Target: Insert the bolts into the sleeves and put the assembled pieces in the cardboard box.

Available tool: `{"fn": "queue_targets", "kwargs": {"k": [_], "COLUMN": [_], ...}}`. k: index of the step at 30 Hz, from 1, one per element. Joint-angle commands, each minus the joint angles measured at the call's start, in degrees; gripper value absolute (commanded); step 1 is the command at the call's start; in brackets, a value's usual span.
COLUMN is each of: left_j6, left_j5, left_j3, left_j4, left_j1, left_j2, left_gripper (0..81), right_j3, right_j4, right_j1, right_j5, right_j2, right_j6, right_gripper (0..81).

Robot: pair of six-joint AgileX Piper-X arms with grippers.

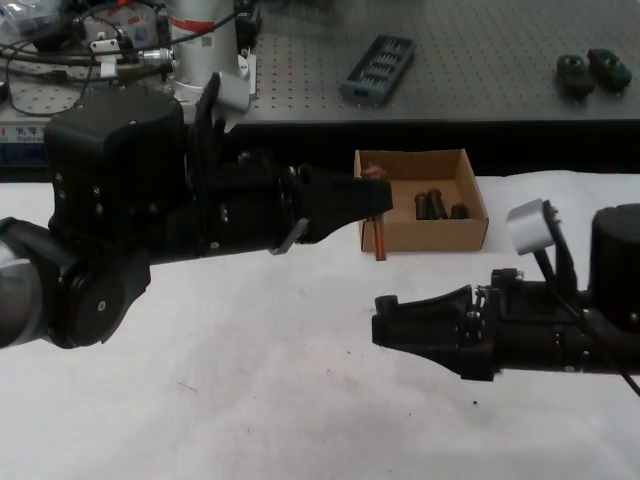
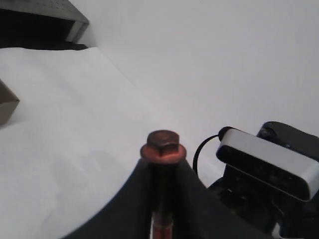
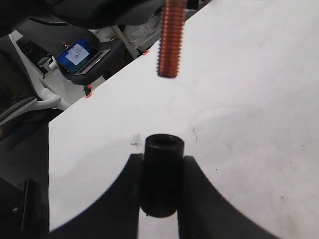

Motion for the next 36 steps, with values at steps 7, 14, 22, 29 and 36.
{"fn": "queue_targets", "kwargs": {"k": [7,14,22,29,36], "left_j6": [6.38,6.24,7.92,7.91,7.22], "left_j5": [-4.27,0.31,-1.54,-1.82,-2.02], "left_j3": [-0.33,-0.33,-0.33,-0.33,-0.33], "left_j4": [0.48,0.48,0.26,0.26,0.26], "left_j1": [1.9,1.85,1.87,1.87,1.87], "left_j2": [0.29,3.79,3.93,3.93,3.93], "left_gripper": [0.6,0.6,0.6,0.6,0.6], "right_j3": [-0.84,-0.84,-2.28,-4.36,-5.9], "right_j4": [-1.68,-1.67,-1.67,-1.61,-1.65], "right_j1": [-0.33,-0.33,-0.33,-0.33,-0.33], "right_j5": [-0.85,-0.74,-0.45,-0.56,-0.41], "right_j2": [3.11,3.67,5.72,7.42,7.46], "right_j6": [0.85,0.32,0.58,1.47,1.52], "right_gripper": [5.4,5.4,5.4,5.4,5.4]}}
